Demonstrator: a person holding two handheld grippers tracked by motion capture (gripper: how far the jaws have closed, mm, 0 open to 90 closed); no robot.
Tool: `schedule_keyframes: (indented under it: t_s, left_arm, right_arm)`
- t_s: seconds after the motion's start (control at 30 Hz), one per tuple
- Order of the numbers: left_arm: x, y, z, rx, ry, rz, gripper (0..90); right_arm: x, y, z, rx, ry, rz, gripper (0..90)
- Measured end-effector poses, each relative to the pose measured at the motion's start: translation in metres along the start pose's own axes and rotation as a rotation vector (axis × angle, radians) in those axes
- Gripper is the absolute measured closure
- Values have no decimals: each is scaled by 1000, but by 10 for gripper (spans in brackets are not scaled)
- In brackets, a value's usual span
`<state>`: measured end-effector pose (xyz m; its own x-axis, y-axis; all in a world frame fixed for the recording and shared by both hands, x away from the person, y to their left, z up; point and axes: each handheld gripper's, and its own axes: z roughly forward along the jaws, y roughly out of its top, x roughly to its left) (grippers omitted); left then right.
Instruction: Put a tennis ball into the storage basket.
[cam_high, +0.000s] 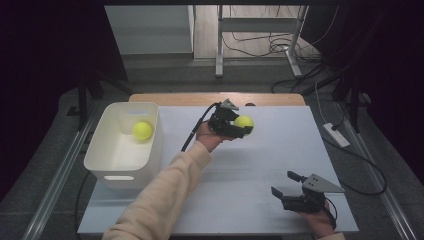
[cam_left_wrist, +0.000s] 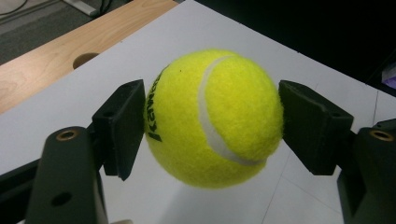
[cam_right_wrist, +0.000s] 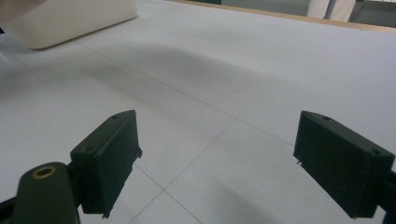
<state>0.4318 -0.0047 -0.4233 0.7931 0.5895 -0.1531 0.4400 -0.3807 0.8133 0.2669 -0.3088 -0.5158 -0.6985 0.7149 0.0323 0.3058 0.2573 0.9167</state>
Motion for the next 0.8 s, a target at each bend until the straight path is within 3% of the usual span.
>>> schedule_keyframes:
  t_s: [0.27,0.8]
  left_arm:
    - [1,-3,-12,-27,-1,-11,279]
    - [7,-13,-38,-43,40,-21,279]
  right_arm:
    - [0,0,-1,0,-1,-3,145]
    - [0,0,0,-1,-4,1,145]
